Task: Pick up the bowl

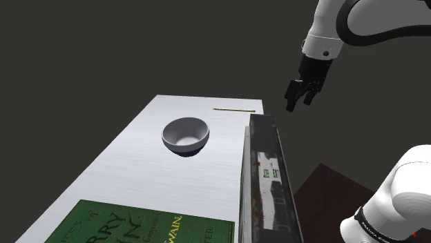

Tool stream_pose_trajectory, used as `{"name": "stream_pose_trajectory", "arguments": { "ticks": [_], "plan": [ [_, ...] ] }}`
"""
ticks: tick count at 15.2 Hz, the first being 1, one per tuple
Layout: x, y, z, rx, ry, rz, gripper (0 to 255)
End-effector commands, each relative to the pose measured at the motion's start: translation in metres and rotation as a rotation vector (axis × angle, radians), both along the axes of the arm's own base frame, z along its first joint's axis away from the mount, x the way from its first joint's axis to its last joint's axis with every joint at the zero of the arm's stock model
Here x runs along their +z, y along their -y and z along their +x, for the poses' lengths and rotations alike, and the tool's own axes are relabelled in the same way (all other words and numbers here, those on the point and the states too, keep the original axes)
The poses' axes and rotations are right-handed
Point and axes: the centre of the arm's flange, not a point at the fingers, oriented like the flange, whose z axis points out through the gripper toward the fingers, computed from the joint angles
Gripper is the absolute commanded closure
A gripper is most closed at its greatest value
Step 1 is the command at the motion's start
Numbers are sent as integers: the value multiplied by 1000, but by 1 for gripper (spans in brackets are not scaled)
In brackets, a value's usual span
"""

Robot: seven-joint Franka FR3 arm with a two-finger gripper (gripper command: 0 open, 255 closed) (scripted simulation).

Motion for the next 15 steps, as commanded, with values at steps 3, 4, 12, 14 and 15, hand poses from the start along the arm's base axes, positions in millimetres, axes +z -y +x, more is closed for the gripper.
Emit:
{"name": "stream_pose_trajectory", "arguments": {
  "ticks": [3, 4, 12, 14, 15],
  "plan": [
    [0, -22, 14, -3, 0, 3, 0],
    [0, -33, 21, -5, -1, 4, 0],
    [1, -121, 77, -18, -3, 14, 0],
    [1, -143, 91, -22, -3, 17, 0],
    [1, -154, 98, -23, -3, 18, 0]
  ]
}}
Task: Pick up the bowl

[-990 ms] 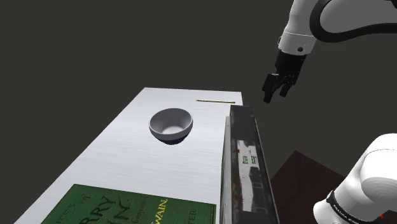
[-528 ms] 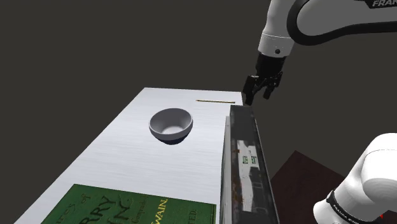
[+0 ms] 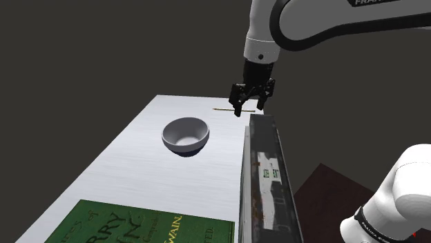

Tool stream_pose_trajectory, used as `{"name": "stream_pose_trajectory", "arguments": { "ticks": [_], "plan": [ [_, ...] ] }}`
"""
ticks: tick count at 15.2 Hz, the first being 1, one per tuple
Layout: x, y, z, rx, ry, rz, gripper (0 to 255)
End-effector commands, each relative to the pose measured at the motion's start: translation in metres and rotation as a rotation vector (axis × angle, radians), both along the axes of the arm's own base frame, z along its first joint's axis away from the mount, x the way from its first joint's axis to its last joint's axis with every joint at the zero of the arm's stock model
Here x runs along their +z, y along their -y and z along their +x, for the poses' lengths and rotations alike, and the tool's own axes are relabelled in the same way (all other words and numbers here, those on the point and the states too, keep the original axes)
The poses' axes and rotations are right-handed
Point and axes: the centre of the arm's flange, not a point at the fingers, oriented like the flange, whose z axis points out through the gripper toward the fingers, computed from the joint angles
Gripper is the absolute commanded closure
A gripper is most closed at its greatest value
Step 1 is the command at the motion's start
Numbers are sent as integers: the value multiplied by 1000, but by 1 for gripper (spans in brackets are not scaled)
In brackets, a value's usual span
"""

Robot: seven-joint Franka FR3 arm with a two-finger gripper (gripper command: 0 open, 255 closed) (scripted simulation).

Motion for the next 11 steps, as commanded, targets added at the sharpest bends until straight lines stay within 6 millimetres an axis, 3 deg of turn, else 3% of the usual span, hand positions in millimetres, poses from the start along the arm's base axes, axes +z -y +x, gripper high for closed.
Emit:
{"name": "stream_pose_trajectory", "arguments": {
  "ticks": [1, 9, 11],
  "plan": [
    [0, -24, 15, -4, 0, 4, 0],
    [2, -110, 73, -18, -2, 15, 0],
    [-4, -117, 78, -19, -2, 16, 0]
  ]
}}
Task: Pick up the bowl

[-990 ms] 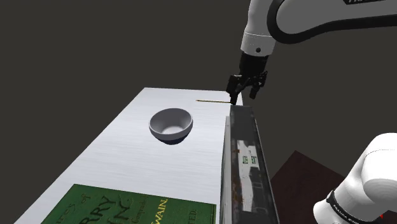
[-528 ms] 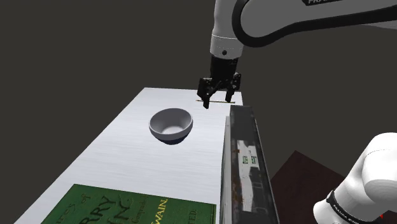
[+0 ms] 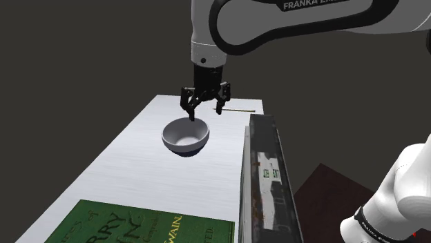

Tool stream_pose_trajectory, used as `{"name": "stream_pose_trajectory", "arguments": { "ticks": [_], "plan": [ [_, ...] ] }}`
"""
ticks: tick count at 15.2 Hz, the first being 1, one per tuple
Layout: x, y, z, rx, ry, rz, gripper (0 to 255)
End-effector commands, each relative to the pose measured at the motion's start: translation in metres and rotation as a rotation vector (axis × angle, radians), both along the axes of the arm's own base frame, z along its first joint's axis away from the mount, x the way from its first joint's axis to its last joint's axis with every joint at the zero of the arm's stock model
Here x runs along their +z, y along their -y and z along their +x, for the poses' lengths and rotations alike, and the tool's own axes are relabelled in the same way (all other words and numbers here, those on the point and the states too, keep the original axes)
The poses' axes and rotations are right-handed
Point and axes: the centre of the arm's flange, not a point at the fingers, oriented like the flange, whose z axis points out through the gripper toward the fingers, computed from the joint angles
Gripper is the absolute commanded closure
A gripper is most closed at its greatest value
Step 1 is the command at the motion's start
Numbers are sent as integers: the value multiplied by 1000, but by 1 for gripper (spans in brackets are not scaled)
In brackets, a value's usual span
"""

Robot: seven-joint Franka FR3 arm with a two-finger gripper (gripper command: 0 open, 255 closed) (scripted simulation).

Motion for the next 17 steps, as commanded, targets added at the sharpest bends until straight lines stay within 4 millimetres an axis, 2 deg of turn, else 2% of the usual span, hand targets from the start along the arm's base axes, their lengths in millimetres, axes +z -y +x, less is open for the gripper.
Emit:
{"name": "stream_pose_trajectory", "arguments": {
  "ticks": [1, 6, 8, 9, 17],
  "plan": [
    [-8, -3, 3, -2, 0, 1, 0],
    [-35, -3, 3, -2, 0, 1, 0],
    [-38, -3, 3, -2, 0, 1, 0],
    [-37, -4, 4, -2, 0, 1, 255],
    [-38, -4, 4, -2, 0, 1, 255]
  ]
}}
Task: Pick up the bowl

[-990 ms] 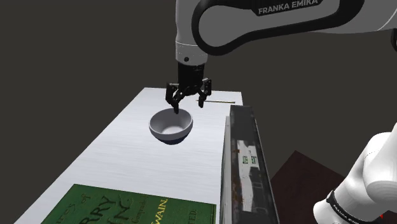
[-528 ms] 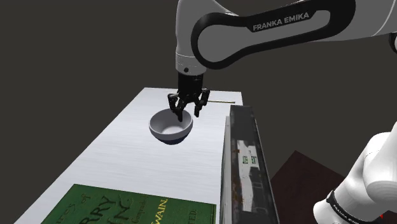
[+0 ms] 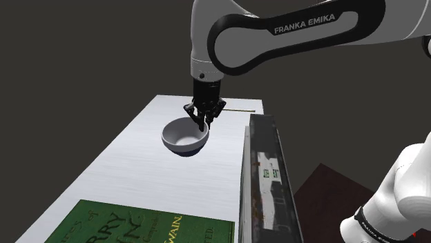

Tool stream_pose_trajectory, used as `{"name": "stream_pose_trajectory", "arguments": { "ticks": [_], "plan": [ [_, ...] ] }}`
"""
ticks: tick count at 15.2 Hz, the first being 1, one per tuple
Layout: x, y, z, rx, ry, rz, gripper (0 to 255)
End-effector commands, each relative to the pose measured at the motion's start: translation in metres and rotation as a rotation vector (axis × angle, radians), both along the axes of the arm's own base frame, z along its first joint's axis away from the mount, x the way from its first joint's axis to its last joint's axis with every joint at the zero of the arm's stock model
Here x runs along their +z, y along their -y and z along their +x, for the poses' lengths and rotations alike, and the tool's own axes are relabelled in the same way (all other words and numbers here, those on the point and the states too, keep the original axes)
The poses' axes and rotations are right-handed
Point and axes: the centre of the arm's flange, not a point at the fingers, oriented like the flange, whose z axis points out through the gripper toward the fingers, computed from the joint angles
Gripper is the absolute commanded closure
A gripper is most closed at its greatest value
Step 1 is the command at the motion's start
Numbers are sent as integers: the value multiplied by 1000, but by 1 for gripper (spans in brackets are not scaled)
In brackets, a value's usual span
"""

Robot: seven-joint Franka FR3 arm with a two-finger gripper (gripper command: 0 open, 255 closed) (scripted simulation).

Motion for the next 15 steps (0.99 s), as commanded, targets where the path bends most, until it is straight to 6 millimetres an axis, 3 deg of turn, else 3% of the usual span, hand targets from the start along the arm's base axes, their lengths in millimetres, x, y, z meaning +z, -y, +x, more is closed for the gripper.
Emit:
{"name": "stream_pose_trajectory", "arguments": {
  "ticks": [1, 15],
  "plan": [
    [-1, 0, -1, 1, -2, 0, 255],
    [73, 0, -1, 1, -2, 0, 255]
  ]
}}
